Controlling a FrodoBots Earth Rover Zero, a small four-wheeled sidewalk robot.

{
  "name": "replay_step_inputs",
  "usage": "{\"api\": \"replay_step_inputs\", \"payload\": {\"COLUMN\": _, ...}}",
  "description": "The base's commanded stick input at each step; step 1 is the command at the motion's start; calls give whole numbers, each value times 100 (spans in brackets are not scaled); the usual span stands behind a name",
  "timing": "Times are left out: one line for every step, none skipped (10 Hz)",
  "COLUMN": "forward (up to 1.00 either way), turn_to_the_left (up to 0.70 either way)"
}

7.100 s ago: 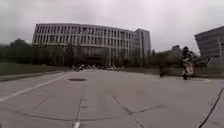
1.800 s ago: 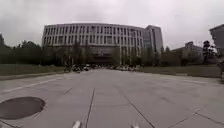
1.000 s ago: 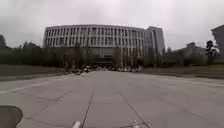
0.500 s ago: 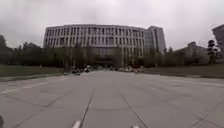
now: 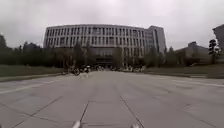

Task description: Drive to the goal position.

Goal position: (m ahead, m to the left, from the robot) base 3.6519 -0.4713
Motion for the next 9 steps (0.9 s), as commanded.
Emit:
{"api": "replay_step_inputs", "payload": {"forward": 70, "turn_to_the_left": 8}}
{"api": "replay_step_inputs", "payload": {"forward": 70, "turn_to_the_left": 0}}
{"api": "replay_step_inputs", "payload": {"forward": 70, "turn_to_the_left": 0}}
{"api": "replay_step_inputs", "payload": {"forward": 70, "turn_to_the_left": 0}}
{"api": "replay_step_inputs", "payload": {"forward": 70, "turn_to_the_left": 0}}
{"api": "replay_step_inputs", "payload": {"forward": 70, "turn_to_the_left": 0}}
{"api": "replay_step_inputs", "payload": {"forward": 70, "turn_to_the_left": 0}}
{"api": "replay_step_inputs", "payload": {"forward": 70, "turn_to_the_left": 0}}
{"api": "replay_step_inputs", "payload": {"forward": 70, "turn_to_the_left": 0}}
